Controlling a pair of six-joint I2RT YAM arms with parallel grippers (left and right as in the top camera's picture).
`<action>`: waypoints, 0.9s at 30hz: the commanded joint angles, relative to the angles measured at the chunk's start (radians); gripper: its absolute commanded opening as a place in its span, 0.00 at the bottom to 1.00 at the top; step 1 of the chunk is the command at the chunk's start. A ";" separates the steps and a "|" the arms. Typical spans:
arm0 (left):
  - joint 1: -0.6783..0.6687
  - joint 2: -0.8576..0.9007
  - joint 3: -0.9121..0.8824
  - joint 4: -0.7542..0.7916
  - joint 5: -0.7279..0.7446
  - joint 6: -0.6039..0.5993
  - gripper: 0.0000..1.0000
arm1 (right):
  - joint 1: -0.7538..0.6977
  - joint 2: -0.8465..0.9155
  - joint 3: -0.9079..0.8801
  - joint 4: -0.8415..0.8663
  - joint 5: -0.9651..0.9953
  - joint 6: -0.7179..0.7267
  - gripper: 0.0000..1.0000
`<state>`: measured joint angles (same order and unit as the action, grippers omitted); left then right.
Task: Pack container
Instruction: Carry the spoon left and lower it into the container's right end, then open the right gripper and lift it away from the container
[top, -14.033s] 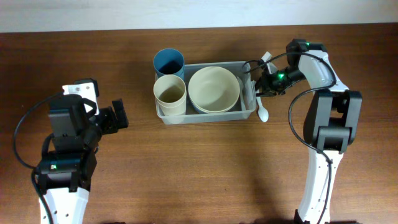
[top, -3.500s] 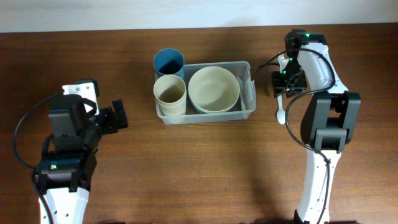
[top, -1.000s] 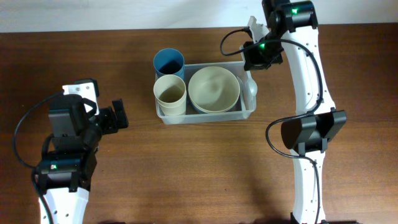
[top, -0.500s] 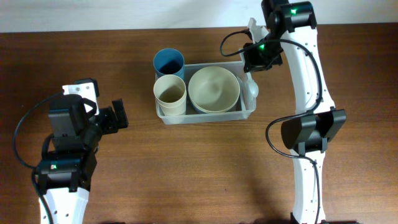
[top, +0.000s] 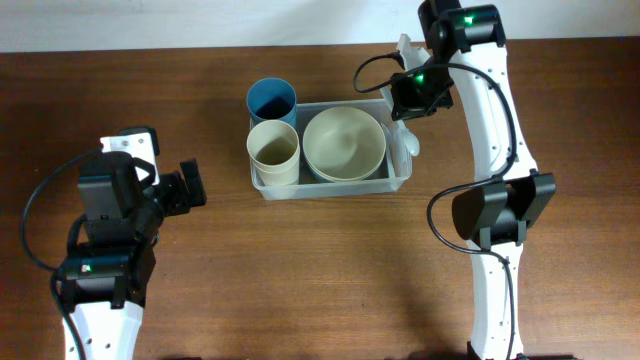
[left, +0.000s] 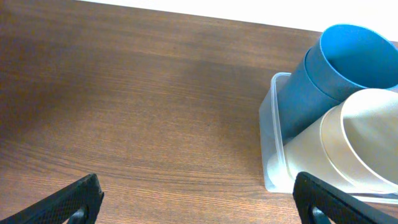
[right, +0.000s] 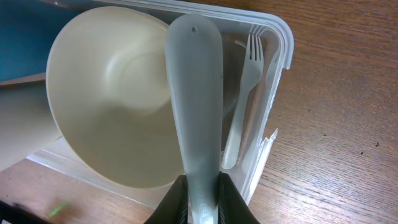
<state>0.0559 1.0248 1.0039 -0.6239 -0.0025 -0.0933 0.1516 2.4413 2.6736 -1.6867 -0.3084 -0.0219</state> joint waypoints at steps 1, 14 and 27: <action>0.006 0.002 -0.006 0.002 0.014 0.020 1.00 | 0.006 0.003 -0.007 0.005 0.005 0.014 0.12; 0.006 0.002 -0.006 0.002 0.014 0.020 1.00 | 0.018 0.020 -0.007 0.043 0.020 0.051 0.12; 0.006 0.002 -0.006 0.002 0.014 0.020 1.00 | 0.018 0.020 -0.032 0.042 0.066 0.087 0.27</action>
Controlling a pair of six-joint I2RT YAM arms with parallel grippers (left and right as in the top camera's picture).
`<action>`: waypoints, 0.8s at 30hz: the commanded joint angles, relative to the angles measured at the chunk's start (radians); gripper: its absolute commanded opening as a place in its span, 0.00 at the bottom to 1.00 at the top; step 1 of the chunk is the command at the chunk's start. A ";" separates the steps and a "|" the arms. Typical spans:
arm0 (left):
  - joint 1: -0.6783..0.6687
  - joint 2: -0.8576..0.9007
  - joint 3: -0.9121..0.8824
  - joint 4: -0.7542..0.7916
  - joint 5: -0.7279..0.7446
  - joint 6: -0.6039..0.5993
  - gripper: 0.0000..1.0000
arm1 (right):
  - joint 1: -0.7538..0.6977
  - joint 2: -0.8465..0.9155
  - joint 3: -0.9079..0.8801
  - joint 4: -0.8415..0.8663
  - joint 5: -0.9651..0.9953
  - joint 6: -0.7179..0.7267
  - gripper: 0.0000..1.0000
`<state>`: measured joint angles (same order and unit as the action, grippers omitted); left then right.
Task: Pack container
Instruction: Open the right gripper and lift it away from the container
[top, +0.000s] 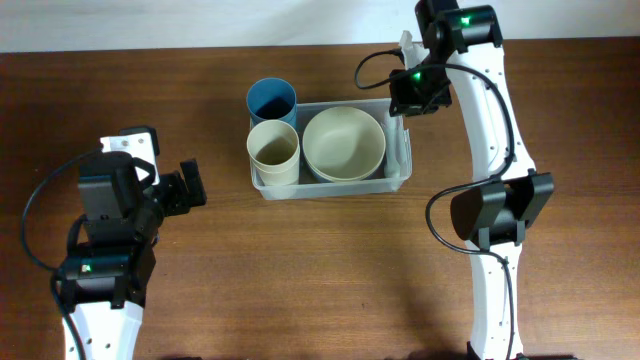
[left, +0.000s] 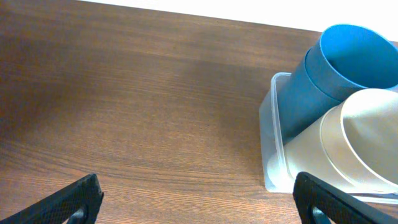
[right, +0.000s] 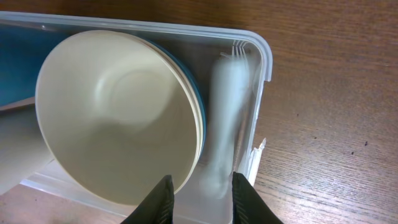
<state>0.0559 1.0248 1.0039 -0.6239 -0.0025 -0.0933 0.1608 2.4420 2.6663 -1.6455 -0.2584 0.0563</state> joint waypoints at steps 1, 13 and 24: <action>0.006 0.002 -0.006 0.002 0.014 0.019 1.00 | 0.009 0.019 -0.029 0.002 0.016 0.009 0.27; 0.006 0.002 -0.006 0.002 0.014 0.020 1.00 | -0.025 0.009 -0.019 0.032 0.016 0.008 0.76; 0.006 0.002 -0.006 0.002 0.014 0.020 1.00 | -0.171 -0.130 0.085 -0.054 -0.090 -0.050 0.99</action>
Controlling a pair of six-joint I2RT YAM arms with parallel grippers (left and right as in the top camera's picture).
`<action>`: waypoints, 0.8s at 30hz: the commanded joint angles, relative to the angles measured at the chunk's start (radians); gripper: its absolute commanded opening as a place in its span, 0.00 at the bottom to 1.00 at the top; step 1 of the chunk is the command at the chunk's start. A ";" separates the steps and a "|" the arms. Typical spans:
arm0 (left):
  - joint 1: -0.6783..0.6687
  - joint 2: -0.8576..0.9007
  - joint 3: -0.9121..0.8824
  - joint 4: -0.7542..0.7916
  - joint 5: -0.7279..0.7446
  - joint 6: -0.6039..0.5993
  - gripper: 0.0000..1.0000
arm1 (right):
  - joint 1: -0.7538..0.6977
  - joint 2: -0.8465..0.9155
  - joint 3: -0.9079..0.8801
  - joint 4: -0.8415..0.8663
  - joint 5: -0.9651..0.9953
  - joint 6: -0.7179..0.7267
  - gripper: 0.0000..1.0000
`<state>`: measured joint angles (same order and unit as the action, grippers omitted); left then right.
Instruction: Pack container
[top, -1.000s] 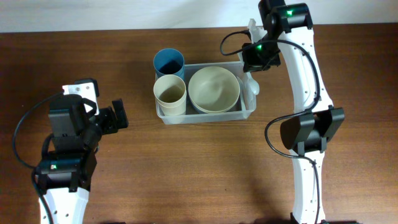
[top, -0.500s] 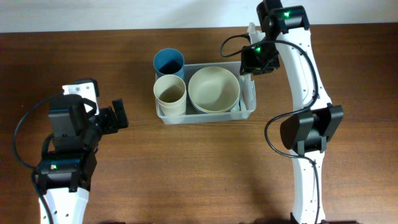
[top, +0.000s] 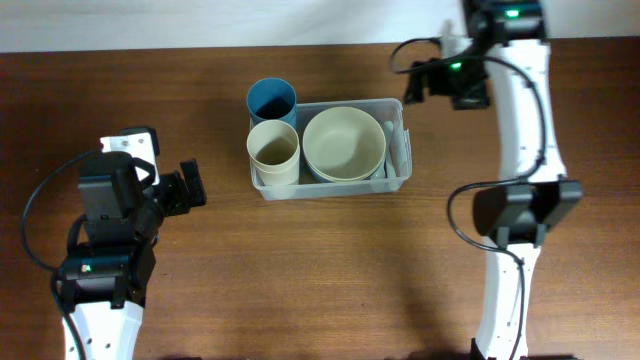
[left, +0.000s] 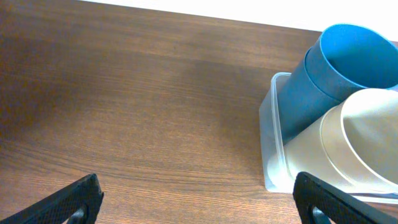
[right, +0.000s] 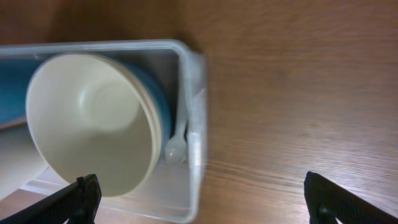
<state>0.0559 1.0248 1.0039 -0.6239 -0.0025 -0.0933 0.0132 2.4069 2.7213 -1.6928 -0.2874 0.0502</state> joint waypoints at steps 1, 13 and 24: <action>0.006 0.002 -0.006 0.002 0.014 0.020 1.00 | -0.029 -0.119 0.027 -0.006 -0.061 -0.046 0.99; 0.006 0.002 -0.006 0.002 0.014 0.020 1.00 | 0.027 -0.653 -0.449 -0.006 0.039 -0.080 0.99; 0.006 0.002 -0.006 0.002 0.014 0.020 1.00 | 0.028 -1.228 -0.893 0.106 0.036 -0.026 0.99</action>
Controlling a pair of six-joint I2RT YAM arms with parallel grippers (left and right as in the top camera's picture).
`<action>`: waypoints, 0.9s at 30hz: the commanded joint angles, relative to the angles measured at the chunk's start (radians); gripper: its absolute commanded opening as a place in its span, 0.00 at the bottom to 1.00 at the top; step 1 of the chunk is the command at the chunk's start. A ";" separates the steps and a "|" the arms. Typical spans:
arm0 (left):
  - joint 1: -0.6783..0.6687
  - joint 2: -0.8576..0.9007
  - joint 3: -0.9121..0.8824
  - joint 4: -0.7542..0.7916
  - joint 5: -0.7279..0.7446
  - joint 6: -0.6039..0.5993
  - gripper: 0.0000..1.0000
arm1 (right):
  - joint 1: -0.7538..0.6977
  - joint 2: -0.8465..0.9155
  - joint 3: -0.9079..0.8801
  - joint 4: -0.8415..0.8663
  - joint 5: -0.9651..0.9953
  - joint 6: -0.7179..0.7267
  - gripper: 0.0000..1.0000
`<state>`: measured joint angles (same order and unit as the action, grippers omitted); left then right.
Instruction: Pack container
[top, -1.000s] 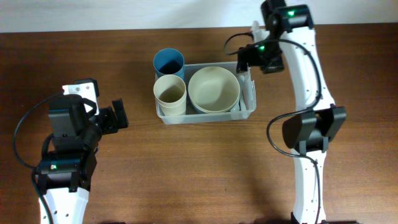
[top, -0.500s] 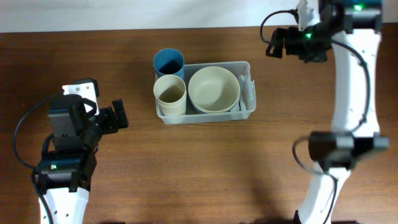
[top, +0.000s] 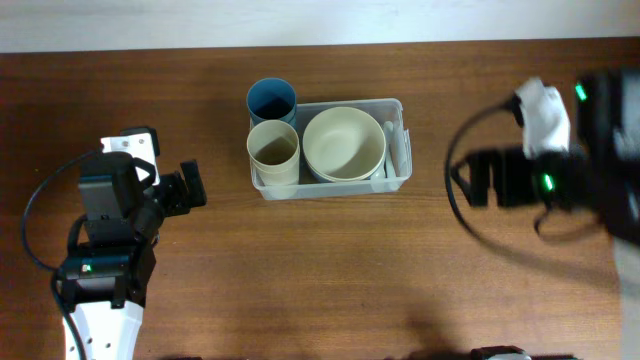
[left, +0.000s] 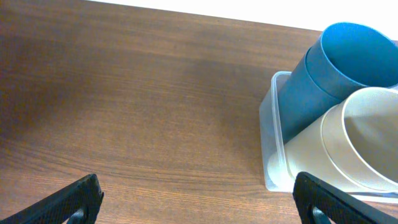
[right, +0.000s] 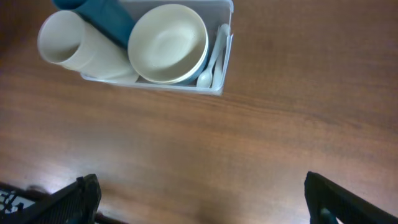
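Observation:
A clear plastic container (top: 330, 191) stands mid-table. It holds a cream bowl (top: 344, 143), a cream cup (top: 273, 148) and a blue cup (top: 271, 100). White cutlery (top: 393, 140) lies along its right wall. From high up, the right wrist view shows the container (right: 155, 87), bowl (right: 168, 43) and a spoon (right: 208, 65). My right gripper (top: 462, 180), blurred, is open and empty to the container's right. My left gripper (top: 190, 187) is open and empty to its left, facing the blue cup (left: 336, 68).
Bare brown wood surrounds the container on all sides. A pale wall edge runs along the back of the table (top: 320, 45). My right arm's blurred links and cable (top: 560, 170) fill the right side of the overhead view.
My right gripper was open at the back right corner of the container. It is now farther from it, at mid-depth on the right, seeing the whole container. The left arm is unchanged.
My right gripper was shut on a translucent white spoon over the container's right end, where a fork lay. Then the spoon lay beside the bowl with the fingers parted. The gripper then stood open behind the container's right corner, and now well away from it.

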<state>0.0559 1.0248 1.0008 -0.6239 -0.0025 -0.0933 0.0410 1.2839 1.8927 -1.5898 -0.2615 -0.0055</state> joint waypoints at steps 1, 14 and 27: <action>0.006 0.002 -0.003 0.002 0.014 0.020 1.00 | 0.000 -0.141 -0.084 -0.011 0.007 0.045 0.99; 0.006 0.002 -0.003 0.002 0.014 0.020 1.00 | 0.000 -0.378 -0.122 -0.109 -0.010 0.087 0.99; 0.006 0.002 -0.003 0.002 0.014 0.020 1.00 | -0.003 -0.480 -0.144 -0.078 0.114 0.085 0.99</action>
<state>0.0559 1.0248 1.0004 -0.6239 -0.0025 -0.0933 0.0410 0.8547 1.7721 -1.6810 -0.1875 0.0784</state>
